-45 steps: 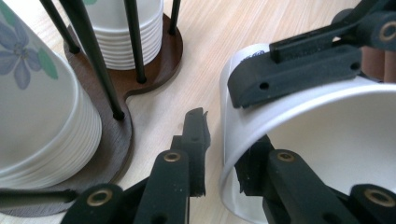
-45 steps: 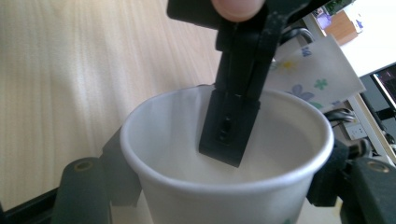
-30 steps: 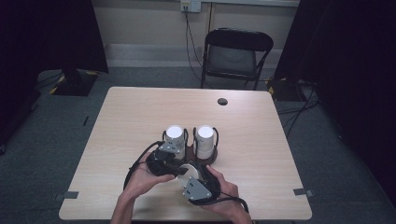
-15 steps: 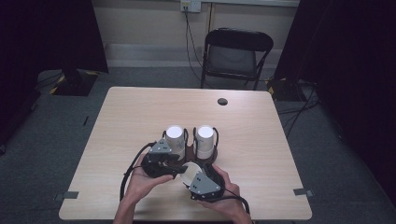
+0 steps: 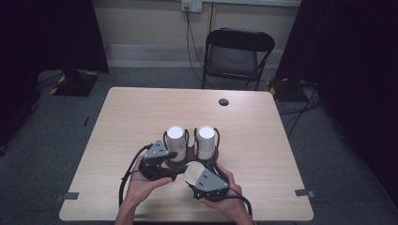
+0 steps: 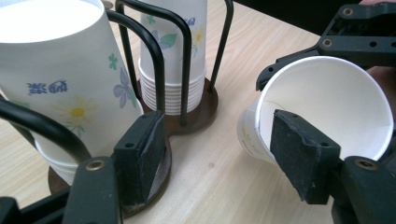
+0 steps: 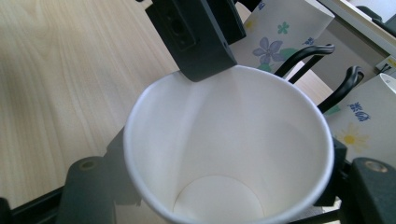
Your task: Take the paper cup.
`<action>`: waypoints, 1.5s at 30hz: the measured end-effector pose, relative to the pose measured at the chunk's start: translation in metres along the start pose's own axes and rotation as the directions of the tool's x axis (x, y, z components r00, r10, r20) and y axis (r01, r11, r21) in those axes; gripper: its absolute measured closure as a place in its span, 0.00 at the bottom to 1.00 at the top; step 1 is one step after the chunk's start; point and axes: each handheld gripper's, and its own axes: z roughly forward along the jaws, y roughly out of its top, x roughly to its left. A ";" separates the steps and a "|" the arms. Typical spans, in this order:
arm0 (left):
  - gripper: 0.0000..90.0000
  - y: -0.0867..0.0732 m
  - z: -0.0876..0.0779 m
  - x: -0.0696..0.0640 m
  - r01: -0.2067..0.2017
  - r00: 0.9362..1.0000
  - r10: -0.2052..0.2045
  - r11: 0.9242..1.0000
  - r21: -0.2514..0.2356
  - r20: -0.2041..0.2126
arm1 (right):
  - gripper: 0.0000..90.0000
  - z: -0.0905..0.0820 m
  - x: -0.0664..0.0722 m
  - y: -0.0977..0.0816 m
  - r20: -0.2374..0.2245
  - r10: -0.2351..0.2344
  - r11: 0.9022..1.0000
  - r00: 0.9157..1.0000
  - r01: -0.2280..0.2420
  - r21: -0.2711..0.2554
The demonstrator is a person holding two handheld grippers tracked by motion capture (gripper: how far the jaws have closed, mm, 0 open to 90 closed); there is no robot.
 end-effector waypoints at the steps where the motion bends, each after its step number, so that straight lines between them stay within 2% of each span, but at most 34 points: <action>1: 0.37 -0.001 -0.001 0.000 0.002 1.000 -0.002 1.000 -0.005 0.003 | 0.34 0.000 0.000 0.000 0.001 0.004 1.000 1.000 -0.004 0.000; 4: 0.36 -0.003 -0.004 0.002 0.006 1.000 -0.006 1.000 -0.027 0.006 | 0.35 0.000 0.000 -0.002 0.002 0.017 1.000 1.000 -0.017 -0.002; 5: 0.36 -0.004 -0.007 0.002 0.001 1.000 -0.001 1.000 -0.031 -0.018 | 0.35 0.000 0.000 -0.002 0.004 0.021 1.000 1.000 -0.021 -0.003; 6: 0.36 -0.004 -0.007 0.002 0.001 1.000 -0.001 1.000 -0.031 -0.018 | 0.35 0.000 0.000 -0.002 0.004 0.021 1.000 1.000 -0.021 -0.003; 10: 0.35 -0.007 -0.011 0.005 0.014 0.999 -0.015 0.999 -0.048 -0.029 | 0.35 -0.005 -0.006 -0.007 0.009 0.073 0.997 0.997 -0.073 -0.023; 13: 0.34 -0.007 -0.013 0.006 0.017 0.999 -0.018 0.999 -0.035 -0.047 | 0.35 -0.006 -0.009 -0.009 0.009 0.099 0.995 0.995 -0.099 -0.032; 14: 0.33 -0.008 -0.013 0.007 0.019 0.998 -0.021 0.999 -0.037 -0.053 | 0.35 -0.008 -0.012 -0.011 0.007 0.132 0.990 0.991 -0.131 -0.043; 18: 0.33 -0.013 -0.016 0.007 0.023 0.997 -0.025 0.999 -0.034 -0.068 | 0.34 -0.010 -0.016 -0.014 0.018 0.151 0.988 0.988 -0.150 -0.045; 19: 0.33 -0.017 -0.018 0.009 0.036 0.997 -0.039 0.998 -0.049 -0.070 | 0.35 -0.012 -0.018 -0.016 0.023 0.171 0.984 0.985 -0.169 -0.046; 22: 0.31 -0.020 -0.021 0.012 0.042 0.995 -0.047 0.997 -0.062 -0.083 | 0.34 -0.014 -0.020 -0.018 0.027 0.189 0.981 0.982 -0.187 -0.050; 23: 0.30 -0.025 -0.023 0.015 0.072 0.994 -0.079 0.993 -0.093 -0.070 | 0.34 -0.016 -0.022 -0.020 0.032 0.205 0.978 0.978 -0.203 -0.053; 24: 0.28 -0.025 -0.023 0.015 0.072 0.994 -0.079 0.993 -0.093 -0.070 | 0.34 -0.017 -0.023 -0.021 0.038 0.218 0.975 0.975 -0.216 -0.056; 25: 0.26 -0.029 -0.026 0.019 0.082 0.992 -0.091 0.991 -0.104 -0.091 | 0.34 -0.018 -0.024 -0.023 0.040 0.231 0.972 0.972 -0.228 -0.059; 27: 0.22 -0.032 -0.029 0.022 0.087 0.992 -0.097 0.989 -0.116 -0.086 | 0.34 -0.020 -0.027 -0.026 0.042 0.252 0.966 0.967 -0.249 -0.066; 30: 0.20 -0.034 -0.031 0.024 0.074 0.992 -0.086 0.989 -0.126 -0.094 | 0.34 -0.023 -0.029 -0.028 0.059 0.264 0.963 0.963 -0.260 -0.064; 31: 0.20 -0.037 -0.033 0.025 0.067 0.989 -0.083 0.989 -0.130 -0.121 | 0.34 -0.025 -0.032 -0.030 0.070 0.271 0.962 0.960 -0.266 -0.067; 32: 0.21 -0.037 -0.033 0.025 0.067 0.989 -0.083 0.989 -0.130 -0.121 | 0.34 -0.025 -0.032 -0.030 0.070 0.271 0.962 0.960 -0.266 -0.067; 34: 0.20 -0.044 -0.035 0.028 0.064 0.986 -0.085 0.987 -0.148 -0.142 | 0.34 -0.029 -0.036 -0.033 0.083 0.287 0.957 0.954 -0.281 -0.075; 35: 0.19 -0.049 -0.036 0.030 0.070 0.982 -0.096 0.985 -0.159 -0.161 | 0.34 -0.030 -0.037 -0.034 0.090 0.294 0.955 0.952 -0.288 -0.077; 36: 0.19 -0.049 -0.036 0.030 0.070 0.982 -0.096 0.985 -0.159 -0.161 | 0.34 -0.030 -0.037 -0.034 0.090 0.294 0.955 0.952 -0.288 -0.077; 38: 0.19 -0.055 -0.037 0.031 0.067 0.980 -0.098 0.982 -0.174 -0.175 | 0.34 -0.033 -0.041 -0.036 0.106 0.310 0.949 0.945 -0.302 -0.084; 40: 0.18 -0.061 -0.038 0.033 0.063 0.975 -0.103 0.978 -0.197 -0.199 | 0.34 -0.034 -0.044 -0.038 0.114 0.321 0.946 0.940 -0.312 -0.085; 42: 0.17 -0.068 -0.039 0.035 0.057 0.964 -0.110 0.975 -0.214 -0.243 | 0.34 -0.035 -0.047 -0.040 0.131 0.332 0.942 0.934 -0.323 -0.086; 43: 0.17 -0.074 -0.040 0.037 0.061 0.954 -0.125 0.971 -0.232 -0.273 | 0.34 -0.036 -0.048 -0.041 0.142 0.341 0.939 0.929 -0.330 -0.091; 45: 0.17 -0.080 -0.041 0.039 0.055 0.943 -0.131 0.967 -0.248 -0.304 | 0.34 -0.038 -0.052 -0.042 0.157 0.358 0.933 0.920 -0.346 -0.098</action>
